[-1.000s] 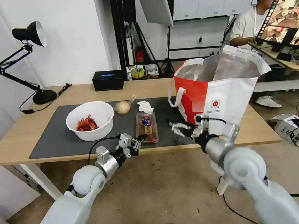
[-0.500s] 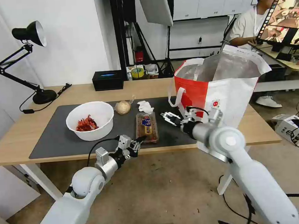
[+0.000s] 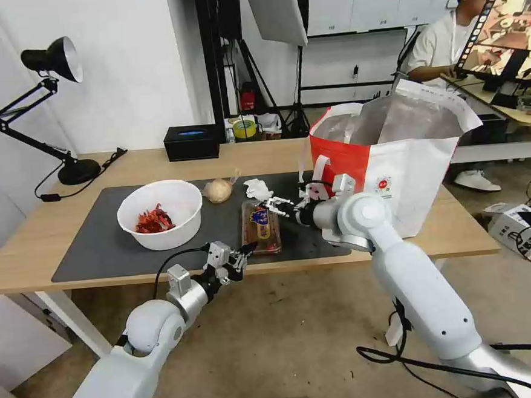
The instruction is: Pick up the trash from the table and place it into the takeout bag.
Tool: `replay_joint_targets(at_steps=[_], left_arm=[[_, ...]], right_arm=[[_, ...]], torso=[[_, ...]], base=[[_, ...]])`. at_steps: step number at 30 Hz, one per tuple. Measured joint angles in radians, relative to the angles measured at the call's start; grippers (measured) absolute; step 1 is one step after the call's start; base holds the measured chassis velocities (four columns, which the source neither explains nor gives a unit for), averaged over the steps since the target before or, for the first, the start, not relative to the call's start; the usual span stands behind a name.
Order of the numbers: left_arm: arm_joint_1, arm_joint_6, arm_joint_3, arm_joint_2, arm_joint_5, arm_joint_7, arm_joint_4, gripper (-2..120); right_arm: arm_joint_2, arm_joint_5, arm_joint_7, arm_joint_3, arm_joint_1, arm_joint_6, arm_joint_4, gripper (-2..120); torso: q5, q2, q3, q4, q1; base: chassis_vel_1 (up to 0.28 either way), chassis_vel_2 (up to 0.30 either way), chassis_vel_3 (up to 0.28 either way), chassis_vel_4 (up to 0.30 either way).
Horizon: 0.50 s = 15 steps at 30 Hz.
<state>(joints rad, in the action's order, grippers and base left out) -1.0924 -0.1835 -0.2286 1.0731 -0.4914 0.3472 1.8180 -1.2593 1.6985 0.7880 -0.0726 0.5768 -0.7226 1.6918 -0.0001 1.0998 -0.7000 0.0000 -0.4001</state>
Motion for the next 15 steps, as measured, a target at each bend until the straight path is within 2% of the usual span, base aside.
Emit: replay_joint_targets(at_steps=[15], left_arm=[[-0.015, 0.004, -0.012, 0.017, 0.002, -0.001, 0.004, 0]], right_arm=[[-0.064, 0.013, 0.021, 0.046, -0.039, -0.001, -0.090, 100]], torso=[[0.0000, 0.000, 0.000, 0.0001, 0.000]], base=[[0.000, 0.000, 0.000, 0.000]])
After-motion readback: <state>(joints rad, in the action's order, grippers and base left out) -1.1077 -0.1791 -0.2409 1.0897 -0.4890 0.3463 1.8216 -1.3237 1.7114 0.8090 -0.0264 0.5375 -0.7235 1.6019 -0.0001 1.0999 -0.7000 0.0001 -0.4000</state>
